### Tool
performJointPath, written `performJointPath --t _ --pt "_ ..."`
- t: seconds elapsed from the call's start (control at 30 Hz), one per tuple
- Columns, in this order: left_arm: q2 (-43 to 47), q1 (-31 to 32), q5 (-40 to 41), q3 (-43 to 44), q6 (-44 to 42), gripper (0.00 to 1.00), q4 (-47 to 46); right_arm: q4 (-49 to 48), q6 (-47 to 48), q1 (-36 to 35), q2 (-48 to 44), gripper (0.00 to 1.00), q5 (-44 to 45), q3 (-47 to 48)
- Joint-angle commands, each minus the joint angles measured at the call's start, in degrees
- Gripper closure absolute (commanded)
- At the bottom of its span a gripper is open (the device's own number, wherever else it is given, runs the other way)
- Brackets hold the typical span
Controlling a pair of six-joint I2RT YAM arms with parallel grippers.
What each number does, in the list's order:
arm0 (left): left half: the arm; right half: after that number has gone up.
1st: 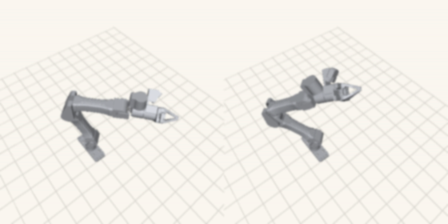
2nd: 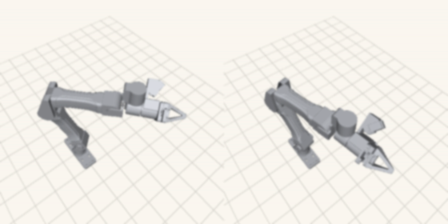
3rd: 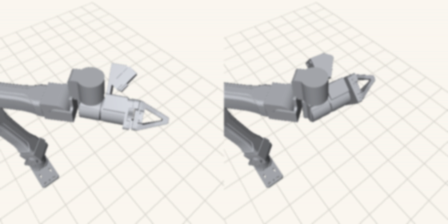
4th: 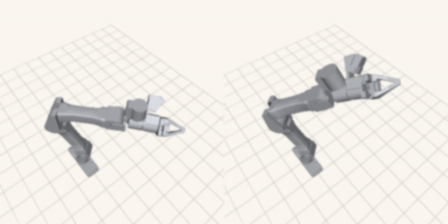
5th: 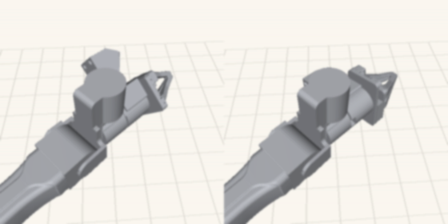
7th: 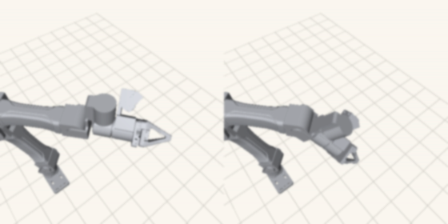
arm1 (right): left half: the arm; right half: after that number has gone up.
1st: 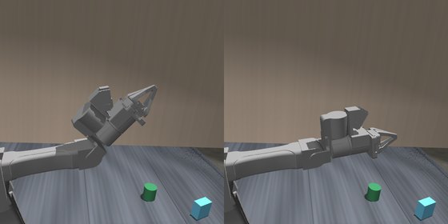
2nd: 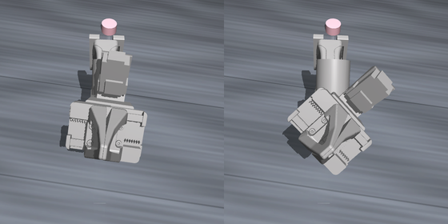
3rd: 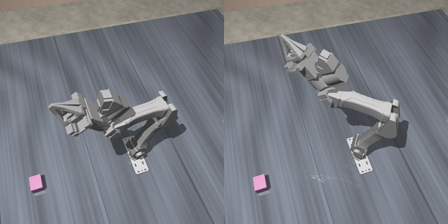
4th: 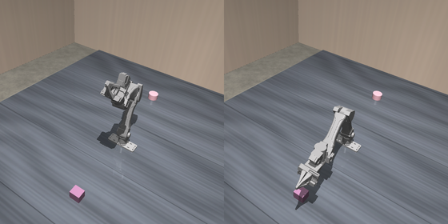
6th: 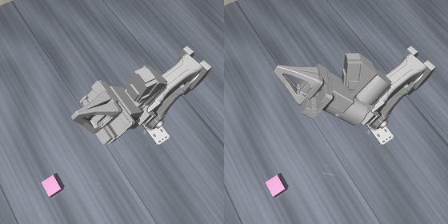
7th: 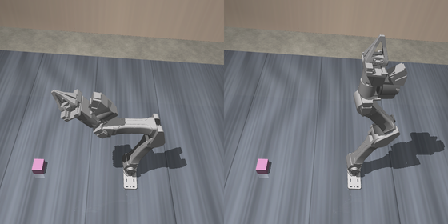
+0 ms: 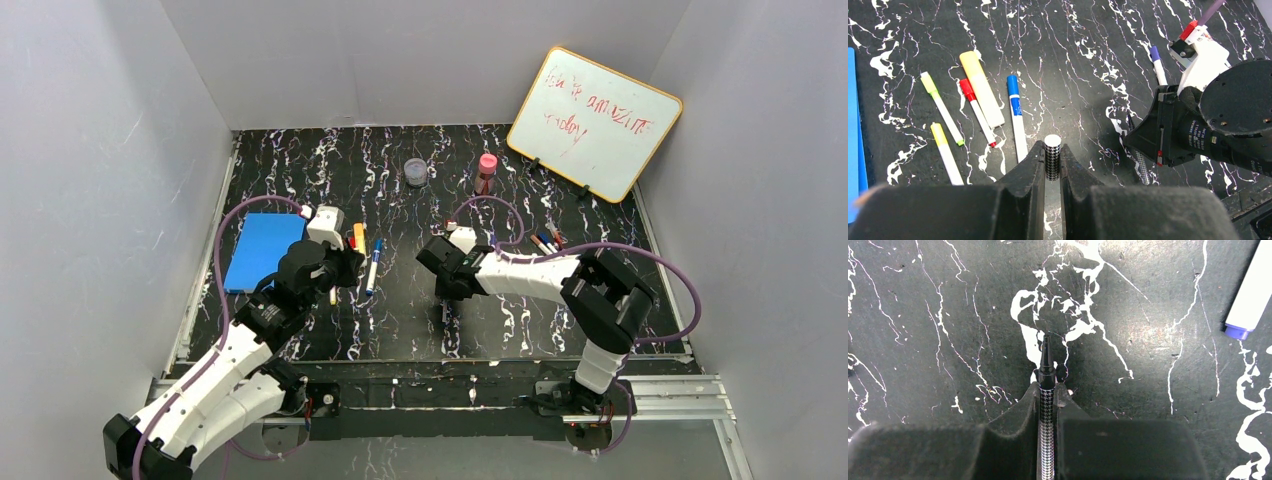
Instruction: Open the pen caps
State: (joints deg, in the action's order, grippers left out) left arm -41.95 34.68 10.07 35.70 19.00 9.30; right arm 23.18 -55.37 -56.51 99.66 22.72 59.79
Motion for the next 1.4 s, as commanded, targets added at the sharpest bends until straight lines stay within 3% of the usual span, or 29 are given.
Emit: performJointPath --t 0.0,0.2,0.93,1.2,1.37 --pt "0.07 0.04 0.59 0.20 -0.72 1.00 -0.68 2.44 -1.40 -0.03 1.27 0.84 1.81 0.42" --pt "0.03 0.04 0.56 0.16 -0.72 1.00 -0.55 2.43 -0.97 -0.05 1.63 0.77 1.25 -0.25" --pt "-0.35 0.04 -0.13 0.16 -0.64 1.00 -0.43 2.36 -0.70 -0.04 1.67 0.73 -0.31 -1.11" --pt "-0.65 0.04 -0.05 0.16 -0.71 1.00 -0.43 5.56 -0.08 -0.03 -5.05 0.55 2.36 3.59" --pt "-1.94 0.04 1.04 0.16 -0.24 1.00 -0.57 8.60 3.30 -0.06 -11.48 0.54 5.56 8.31"
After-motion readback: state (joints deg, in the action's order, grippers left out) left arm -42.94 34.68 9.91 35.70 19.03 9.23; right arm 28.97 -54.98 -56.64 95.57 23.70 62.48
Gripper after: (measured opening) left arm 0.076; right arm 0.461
